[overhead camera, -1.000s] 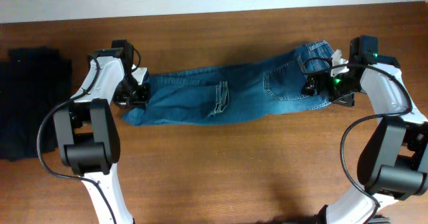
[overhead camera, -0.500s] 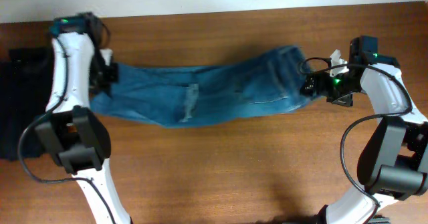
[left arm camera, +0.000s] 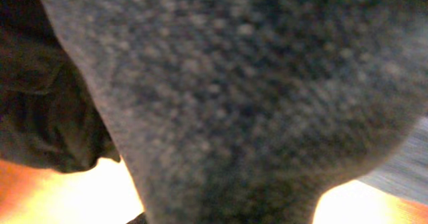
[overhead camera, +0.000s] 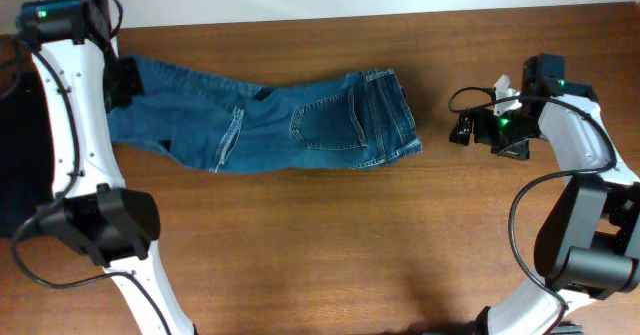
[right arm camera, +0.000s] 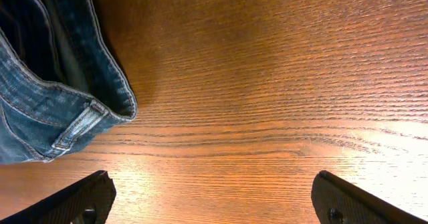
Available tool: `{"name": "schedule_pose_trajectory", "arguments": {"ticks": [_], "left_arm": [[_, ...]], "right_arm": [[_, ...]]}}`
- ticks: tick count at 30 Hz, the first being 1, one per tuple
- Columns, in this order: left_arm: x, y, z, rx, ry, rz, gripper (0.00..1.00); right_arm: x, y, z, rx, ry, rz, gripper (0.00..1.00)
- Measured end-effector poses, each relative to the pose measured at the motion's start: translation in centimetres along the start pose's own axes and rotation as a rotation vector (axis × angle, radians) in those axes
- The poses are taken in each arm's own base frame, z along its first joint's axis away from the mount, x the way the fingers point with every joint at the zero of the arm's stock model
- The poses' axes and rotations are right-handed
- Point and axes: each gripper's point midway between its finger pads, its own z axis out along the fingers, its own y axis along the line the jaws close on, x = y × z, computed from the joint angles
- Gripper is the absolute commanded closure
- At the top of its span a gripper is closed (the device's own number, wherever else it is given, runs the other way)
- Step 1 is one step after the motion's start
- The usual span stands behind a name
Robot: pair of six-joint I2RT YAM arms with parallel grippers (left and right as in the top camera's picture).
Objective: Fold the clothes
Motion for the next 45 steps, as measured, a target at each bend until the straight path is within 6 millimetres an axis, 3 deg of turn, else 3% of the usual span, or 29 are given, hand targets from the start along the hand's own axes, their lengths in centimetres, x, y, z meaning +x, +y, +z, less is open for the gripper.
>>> {"name": "schedule_pose_trajectory", "arguments": {"ticks": [6,21,29,45], "left_arm": [[0.0,-4.6,-2.7,0.065,-0.070,-0.012,0.99],[-0.2,-17.5,-6.3,0.234,-0.233,-0.065,0.99],[0.4,-21.8,-7.9,0.310,-0.279,-0.071,0.99],[3.7,-31.4,-5.9,0.361,-0.266,0.071,0.99]], "right_arm": [[0.0,0.0,0.0,0.000,0.000,0.000,0.01],[0.3,0.0,0.0,0.000,0.011,0.003,0.01],[0.4,0.0,0.0,0.000,0.014,0.004,0.01],[0.4,0.0,0.0,0.000,0.015,0.004,0.01]]}}
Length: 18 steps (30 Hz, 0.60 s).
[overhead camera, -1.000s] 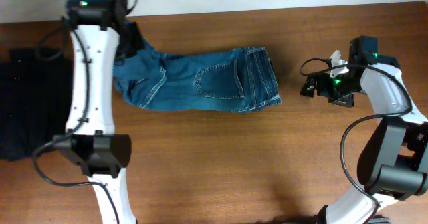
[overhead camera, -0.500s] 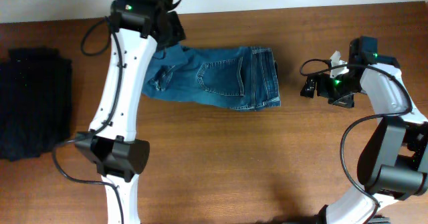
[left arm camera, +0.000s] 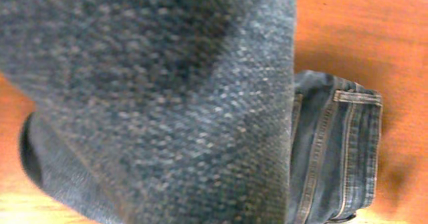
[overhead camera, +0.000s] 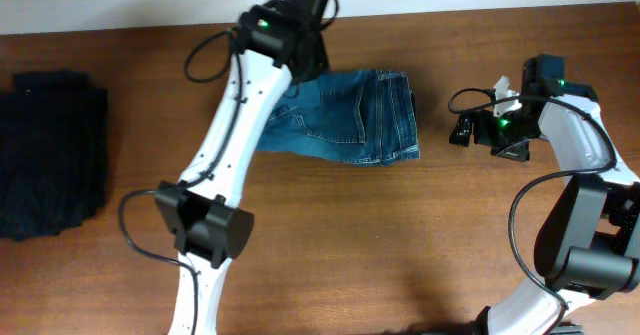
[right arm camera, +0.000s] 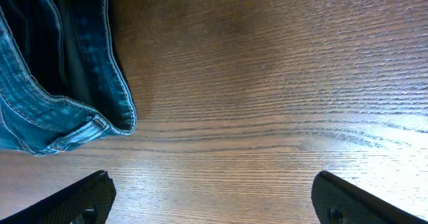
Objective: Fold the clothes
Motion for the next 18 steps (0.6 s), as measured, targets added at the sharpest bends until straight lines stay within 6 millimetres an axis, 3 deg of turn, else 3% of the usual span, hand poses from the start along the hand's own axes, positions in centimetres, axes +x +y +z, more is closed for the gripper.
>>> {"name": "schedule_pose_trajectory", "arguments": {"ticks": [11,18], "left_arm": [[3.1,-5.2,5.1,0.032,0.025,0.081,0.99],[5.8,-7.4,7.5,0.025,0.054,0.136,0.99]], "right_arm": [[0.0,0.0,0.0,0.000,0.000,0.000,0.01],[-0.1,0.0,0.0,0.000,-0.002,-0.001,0.01]]}}
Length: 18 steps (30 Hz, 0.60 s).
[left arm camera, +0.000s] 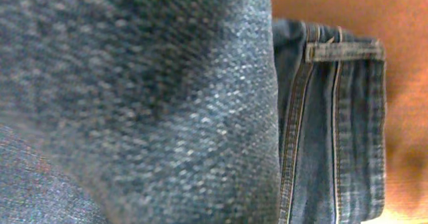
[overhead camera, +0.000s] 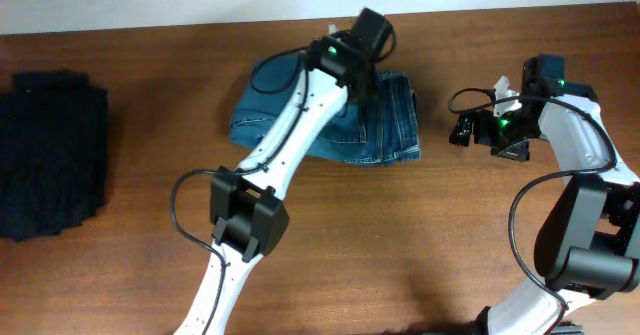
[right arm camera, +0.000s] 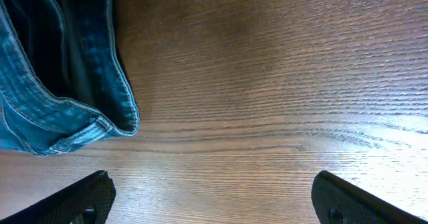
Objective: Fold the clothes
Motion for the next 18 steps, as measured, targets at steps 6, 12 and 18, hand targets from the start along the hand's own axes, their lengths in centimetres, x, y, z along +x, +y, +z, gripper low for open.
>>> {"name": "schedule_pose_trajectory", "arguments": {"ticks": [6,12,18], "left_arm": [[1.3,-2.5,-0.2,0.022,-0.005,0.044,0.99],[2.8,-4.0,-0.6,0.030,0.007,0.082,0.99],[2.8,-3.7,-0.6,0.020,0.011,0.085,1.00]], "right_arm": [[-0.1,0.0,0.0,0.000,-0.002,0.000,0.01],[-0.2,0.4,0.0,-0.023,-0.009,-0.007,0.01],[-0.3,2.2,-0.1,-0.128,-0.016,-0.068,0.34]]}}
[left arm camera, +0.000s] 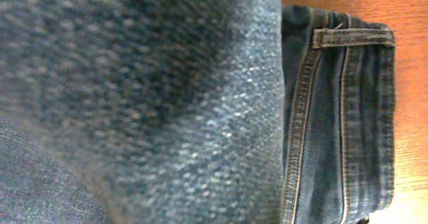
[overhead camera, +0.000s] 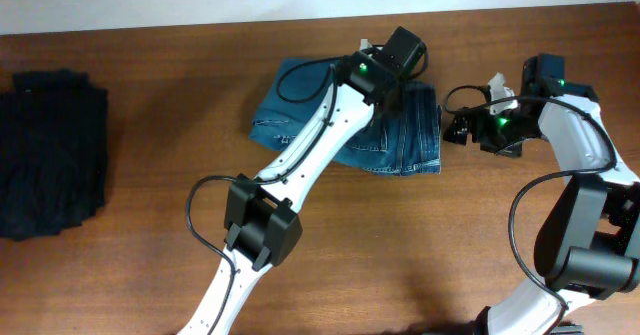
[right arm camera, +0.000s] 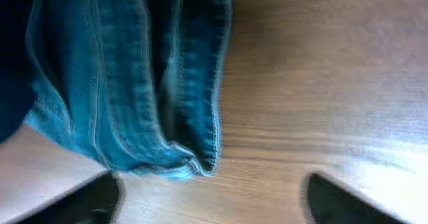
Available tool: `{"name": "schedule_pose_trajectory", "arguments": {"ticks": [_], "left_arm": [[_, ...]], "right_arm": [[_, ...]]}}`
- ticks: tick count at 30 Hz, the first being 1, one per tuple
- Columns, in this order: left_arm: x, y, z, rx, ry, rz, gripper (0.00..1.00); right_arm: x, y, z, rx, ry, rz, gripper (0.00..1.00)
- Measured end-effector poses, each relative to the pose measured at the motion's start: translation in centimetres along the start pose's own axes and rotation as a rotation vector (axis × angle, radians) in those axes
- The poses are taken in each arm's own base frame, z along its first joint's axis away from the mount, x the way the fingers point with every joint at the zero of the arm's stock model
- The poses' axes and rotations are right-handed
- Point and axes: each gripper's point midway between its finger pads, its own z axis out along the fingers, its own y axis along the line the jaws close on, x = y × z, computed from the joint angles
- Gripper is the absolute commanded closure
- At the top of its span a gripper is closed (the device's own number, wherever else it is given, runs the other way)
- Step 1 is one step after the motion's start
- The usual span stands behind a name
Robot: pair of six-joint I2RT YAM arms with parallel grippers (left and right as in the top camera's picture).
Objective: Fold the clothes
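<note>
A pair of blue jeans (overhead camera: 410,140) lies folded in half on the brown table (overhead camera: 420,255), right of centre at the back. My left gripper (overhead camera: 400,53) sits over the waistband end, shut on the leg it holds there. In the left wrist view, denim (left arm camera: 147,103) pressed against the lens hides the fingers, and the waistband with a belt loop (left arm camera: 348,38) shows at the right. My right gripper (overhead camera: 458,127) stands open just right of the jeans, its fingers (right arm camera: 93,200) wide apart, with the waistband edge (right arm camera: 194,83) close in front of it.
A dark pile of folded clothes (overhead camera: 50,150) lies at the table's far left edge. The left arm reaches diagonally across the table's middle. The white wall runs along the back edge.
My left gripper has moved further right with the leg, and the folded jeans have slid right with it. The waistband edge now lies much nearer my open right gripper.
The jeans first lay stretched across the table, my left gripper at the leg end on the far left. Then the leg end was at the middle, folded over. After that it sat over the waistband, and now the folded jeans lie further right.
</note>
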Motion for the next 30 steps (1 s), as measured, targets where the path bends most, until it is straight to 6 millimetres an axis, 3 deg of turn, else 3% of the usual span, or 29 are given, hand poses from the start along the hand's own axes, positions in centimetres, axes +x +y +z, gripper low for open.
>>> {"name": "schedule_pose_trajectory", "arguments": {"ticks": [4,8,12,17,25,30], "left_arm": [[0.1,0.4,0.0,-0.008,0.009,0.000,1.00],[0.0,0.6,0.1,-0.008,0.012,-0.005,0.99],[-0.1,0.8,0.1,-0.010,0.012,-0.007,0.99],[0.0,0.9,0.1,-0.012,0.015,0.007,1.00],[0.0,0.9,-0.1,0.001,0.026,0.004,0.99],[-0.8,0.9,-1.2,0.011,0.008,0.007,0.99]], "right_arm": [[-0.2,0.8,0.0,-0.037,-0.009,-0.022,0.96],[-0.8,2.5,0.6,-0.071,-0.027,-0.076,0.96],[-1.5,5.6,2.1,-0.094,-0.053,-0.186,0.96],[-0.6,8.5,4.5,-0.088,-0.038,-0.276,0.96],[-0.8,8.2,4.8,-0.054,-0.046,-0.254,0.96],[-1.6,6.6,6.1,0.012,-0.059,-0.191,0.96]]}}
